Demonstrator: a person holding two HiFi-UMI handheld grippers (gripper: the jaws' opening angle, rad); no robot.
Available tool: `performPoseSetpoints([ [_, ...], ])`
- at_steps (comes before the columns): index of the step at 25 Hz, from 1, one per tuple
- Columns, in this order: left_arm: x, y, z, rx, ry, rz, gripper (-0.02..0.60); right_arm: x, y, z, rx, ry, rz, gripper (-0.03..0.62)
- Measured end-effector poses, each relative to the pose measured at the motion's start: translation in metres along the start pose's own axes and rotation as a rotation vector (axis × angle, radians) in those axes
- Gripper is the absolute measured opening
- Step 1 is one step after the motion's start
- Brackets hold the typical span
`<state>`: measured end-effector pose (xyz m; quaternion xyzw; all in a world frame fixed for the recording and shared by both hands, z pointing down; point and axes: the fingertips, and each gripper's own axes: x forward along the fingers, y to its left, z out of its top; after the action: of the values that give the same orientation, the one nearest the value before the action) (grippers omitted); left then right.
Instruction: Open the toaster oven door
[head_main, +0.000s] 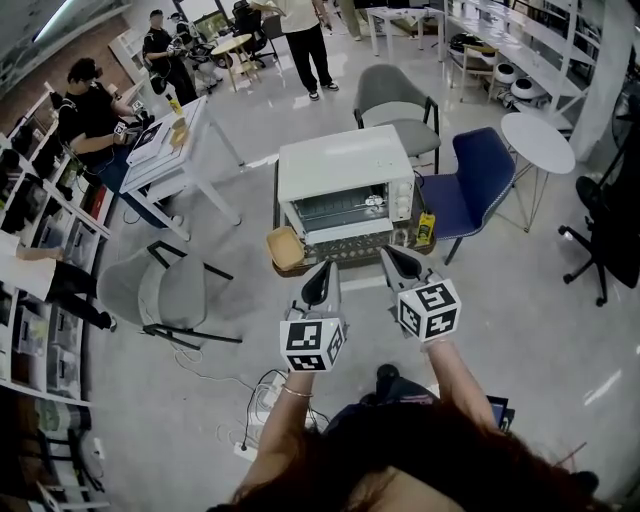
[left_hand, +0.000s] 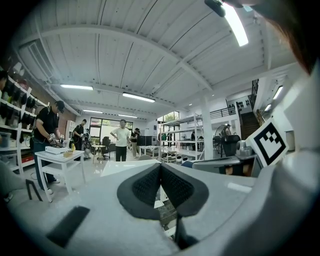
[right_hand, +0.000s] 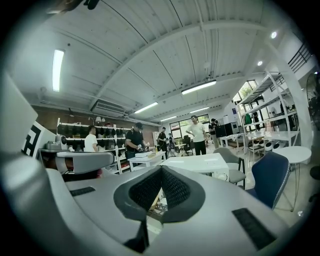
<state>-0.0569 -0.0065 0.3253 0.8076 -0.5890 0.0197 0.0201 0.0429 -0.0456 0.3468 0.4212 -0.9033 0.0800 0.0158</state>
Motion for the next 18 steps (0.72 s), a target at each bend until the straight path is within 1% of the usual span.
performPoseSetpoints([
  [10,0.0026,0.0022,-0.0017,-0.004,0.001,-0.011,0.015,0.0046,0.0013,-0.0006,0.002,0.001,-0.008,0.0],
  [18,0.0094,0.0021,-0.0048,-0.002,0.017,-0.027,0.015,0.0089,-0.0037,0.0006,0.012,-0.003,-0.023,0.0],
])
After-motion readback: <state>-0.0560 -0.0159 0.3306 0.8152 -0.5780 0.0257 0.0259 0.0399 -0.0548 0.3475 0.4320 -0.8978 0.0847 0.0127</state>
